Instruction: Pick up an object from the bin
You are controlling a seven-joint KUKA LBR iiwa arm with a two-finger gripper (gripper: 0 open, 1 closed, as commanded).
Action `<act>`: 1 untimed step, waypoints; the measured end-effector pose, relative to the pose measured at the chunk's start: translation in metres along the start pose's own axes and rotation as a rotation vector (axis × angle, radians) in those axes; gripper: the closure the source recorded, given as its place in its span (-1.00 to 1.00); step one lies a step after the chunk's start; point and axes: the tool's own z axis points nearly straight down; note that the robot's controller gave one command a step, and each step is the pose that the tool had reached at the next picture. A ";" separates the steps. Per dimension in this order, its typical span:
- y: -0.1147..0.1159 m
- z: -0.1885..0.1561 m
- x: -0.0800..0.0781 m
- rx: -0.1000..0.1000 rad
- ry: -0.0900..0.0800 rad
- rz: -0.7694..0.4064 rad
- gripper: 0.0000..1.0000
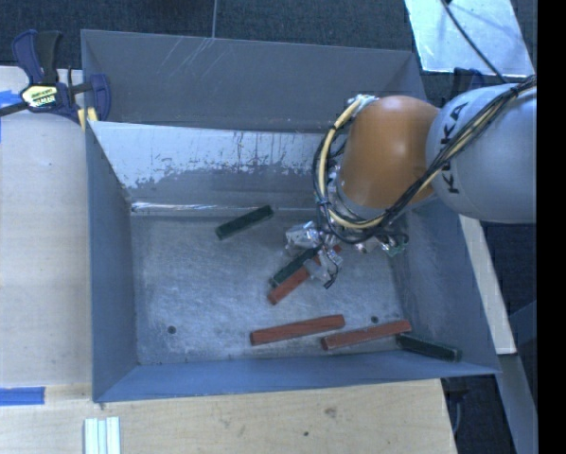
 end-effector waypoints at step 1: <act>-0.005 -0.227 0.012 0.005 -0.008 -0.019 1.00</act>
Offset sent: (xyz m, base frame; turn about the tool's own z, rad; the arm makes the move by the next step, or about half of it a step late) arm -0.0105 -0.0100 0.2213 -0.0230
